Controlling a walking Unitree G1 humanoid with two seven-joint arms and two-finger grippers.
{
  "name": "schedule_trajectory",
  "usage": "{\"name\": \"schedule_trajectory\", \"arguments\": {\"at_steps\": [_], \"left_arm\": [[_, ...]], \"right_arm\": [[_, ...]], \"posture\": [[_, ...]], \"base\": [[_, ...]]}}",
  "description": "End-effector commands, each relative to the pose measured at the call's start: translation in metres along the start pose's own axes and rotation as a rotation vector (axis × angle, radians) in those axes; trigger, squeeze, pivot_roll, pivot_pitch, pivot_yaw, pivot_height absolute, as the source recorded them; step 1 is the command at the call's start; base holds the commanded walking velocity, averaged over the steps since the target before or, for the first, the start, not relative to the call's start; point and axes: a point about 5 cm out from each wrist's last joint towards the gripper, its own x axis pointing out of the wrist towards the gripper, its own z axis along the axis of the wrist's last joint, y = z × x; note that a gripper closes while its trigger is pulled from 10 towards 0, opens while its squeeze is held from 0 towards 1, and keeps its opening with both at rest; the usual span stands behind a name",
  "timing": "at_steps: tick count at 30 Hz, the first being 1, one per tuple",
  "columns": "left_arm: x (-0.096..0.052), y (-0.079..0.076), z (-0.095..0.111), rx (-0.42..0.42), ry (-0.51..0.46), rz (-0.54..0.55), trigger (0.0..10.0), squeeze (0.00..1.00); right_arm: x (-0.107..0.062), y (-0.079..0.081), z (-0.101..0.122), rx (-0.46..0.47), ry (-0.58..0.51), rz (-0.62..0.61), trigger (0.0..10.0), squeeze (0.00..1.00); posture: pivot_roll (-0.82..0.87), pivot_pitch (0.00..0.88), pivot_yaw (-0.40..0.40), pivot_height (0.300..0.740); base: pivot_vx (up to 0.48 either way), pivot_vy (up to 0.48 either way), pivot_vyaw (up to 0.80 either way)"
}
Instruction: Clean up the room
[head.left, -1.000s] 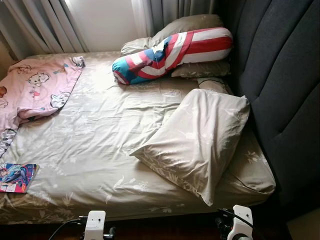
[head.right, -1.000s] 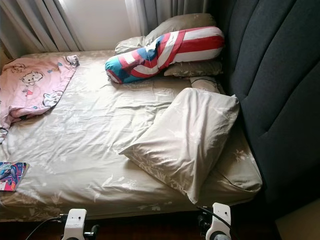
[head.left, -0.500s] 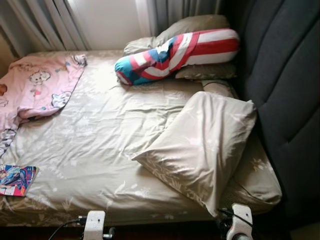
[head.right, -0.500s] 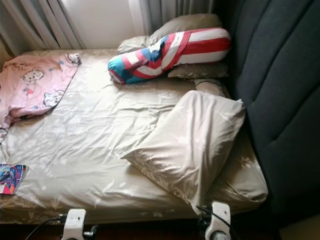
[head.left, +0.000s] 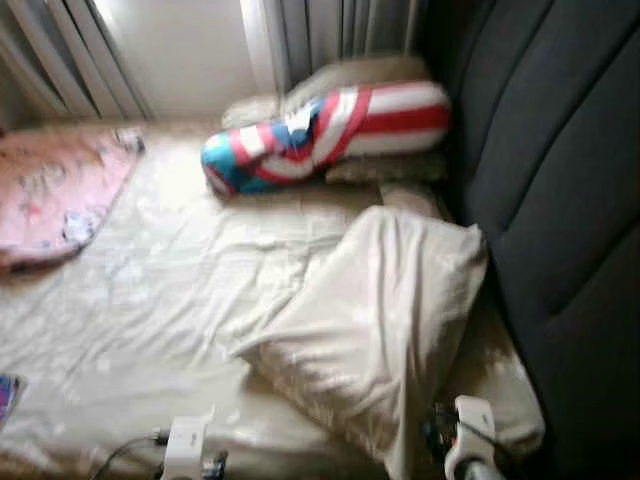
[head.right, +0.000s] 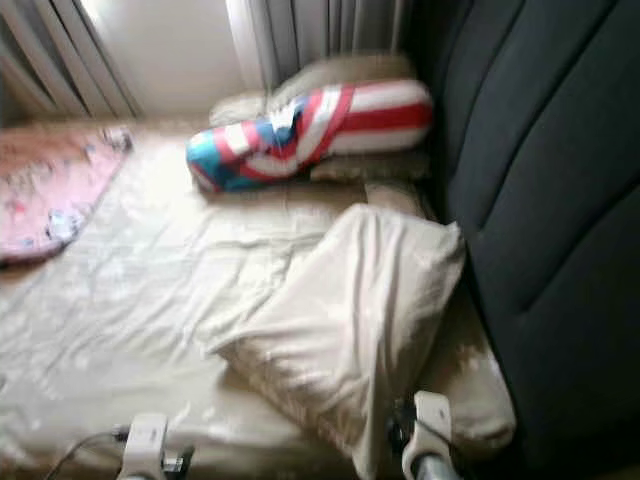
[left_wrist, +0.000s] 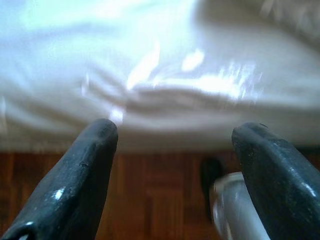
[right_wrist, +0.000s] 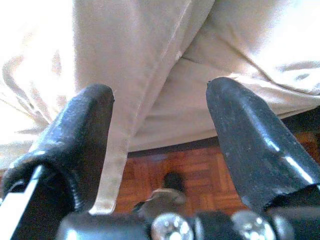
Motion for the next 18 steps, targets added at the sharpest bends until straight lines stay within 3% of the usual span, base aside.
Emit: {"name": "schedule_trajectory", "arguments": {"at_steps": [1, 7, 14, 18], "left_arm": [[0.0, -0.002, 0.003, -0.011, -0.03, -0.008, 10.0, 0.0], [0.005, -0.006, 0.025, -0.037, -0.12, -0.026, 10.0, 0.0], [0.006, -0.007, 0.026, -0.047, -0.122, -0.028, 10.0, 0.0], [0.006, -0.007, 0.024, -0.047, -0.11, -0.031, 10.0, 0.0]], "right_arm": [[-0.003, -0.007, -0.003, 0.019, -0.018, -0.005, 10.0, 0.0], [-0.004, -0.007, -0.002, 0.073, -0.059, -0.002, 10.0, 0.0], [-0.005, -0.007, -0.002, 0.078, -0.074, 0.008, 10.0, 0.0], [-0.006, -0.007, -0.002, 0.085, -0.084, 0.015, 10.0, 0.0]], "posture": [[-0.07, 0.075, 0.017, 0.74], [-0.07, 0.085, 0.02, 0.74], [-0.07, 0.091, 0.021, 0.74], [-0.06, 0.095, 0.022, 0.74]], "base": [[0.0, 0.0, 0.0], [0.0, 0.0, 0.0], [0.0, 0.0, 0.0], [0.0, 0.394, 0.0]]}}
